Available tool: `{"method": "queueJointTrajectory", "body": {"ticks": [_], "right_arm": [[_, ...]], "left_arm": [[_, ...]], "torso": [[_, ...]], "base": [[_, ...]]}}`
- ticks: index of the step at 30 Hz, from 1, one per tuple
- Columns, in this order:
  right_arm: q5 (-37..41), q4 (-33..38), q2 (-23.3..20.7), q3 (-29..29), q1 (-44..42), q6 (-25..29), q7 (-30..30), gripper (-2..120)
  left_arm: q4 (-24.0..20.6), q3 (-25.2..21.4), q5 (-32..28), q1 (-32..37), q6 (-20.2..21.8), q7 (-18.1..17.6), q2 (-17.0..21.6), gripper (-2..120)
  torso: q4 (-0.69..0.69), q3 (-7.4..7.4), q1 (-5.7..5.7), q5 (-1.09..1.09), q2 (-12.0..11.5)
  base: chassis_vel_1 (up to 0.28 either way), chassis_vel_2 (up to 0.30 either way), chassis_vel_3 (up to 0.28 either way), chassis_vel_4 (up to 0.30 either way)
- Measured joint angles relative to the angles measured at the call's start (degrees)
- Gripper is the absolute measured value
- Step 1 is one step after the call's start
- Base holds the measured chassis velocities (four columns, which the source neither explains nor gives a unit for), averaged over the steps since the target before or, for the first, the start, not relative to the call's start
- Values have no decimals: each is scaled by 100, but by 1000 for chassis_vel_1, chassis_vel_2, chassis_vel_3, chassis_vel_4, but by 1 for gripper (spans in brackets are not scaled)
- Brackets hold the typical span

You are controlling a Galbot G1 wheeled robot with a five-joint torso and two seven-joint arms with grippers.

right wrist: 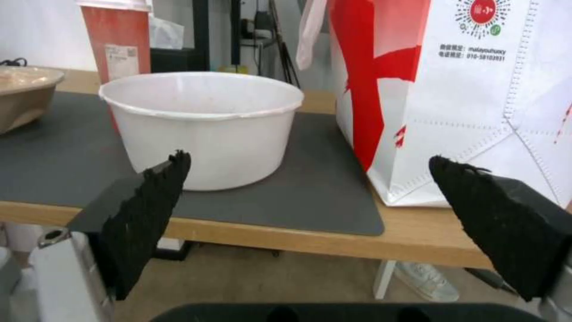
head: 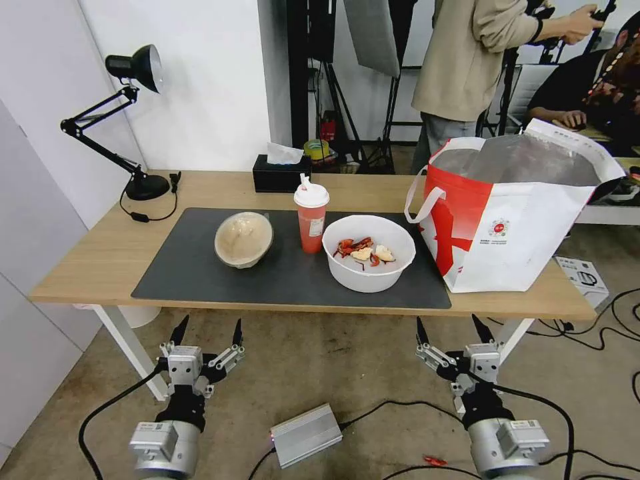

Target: Pick up the trash from the table and place it into the takeout bag.

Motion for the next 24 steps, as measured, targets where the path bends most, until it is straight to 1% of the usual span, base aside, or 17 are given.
{"method": "queueJointTrajectory", "body": {"ticks": [24], "right_arm": [[0, 0, 0, 0, 0, 0, 0, 100]], "left_arm": [[0, 0, 0, 0, 0, 0, 0, 100]], "torso": [[0, 0, 0, 0, 0]], "base": [[0, 0, 0, 0]]}}
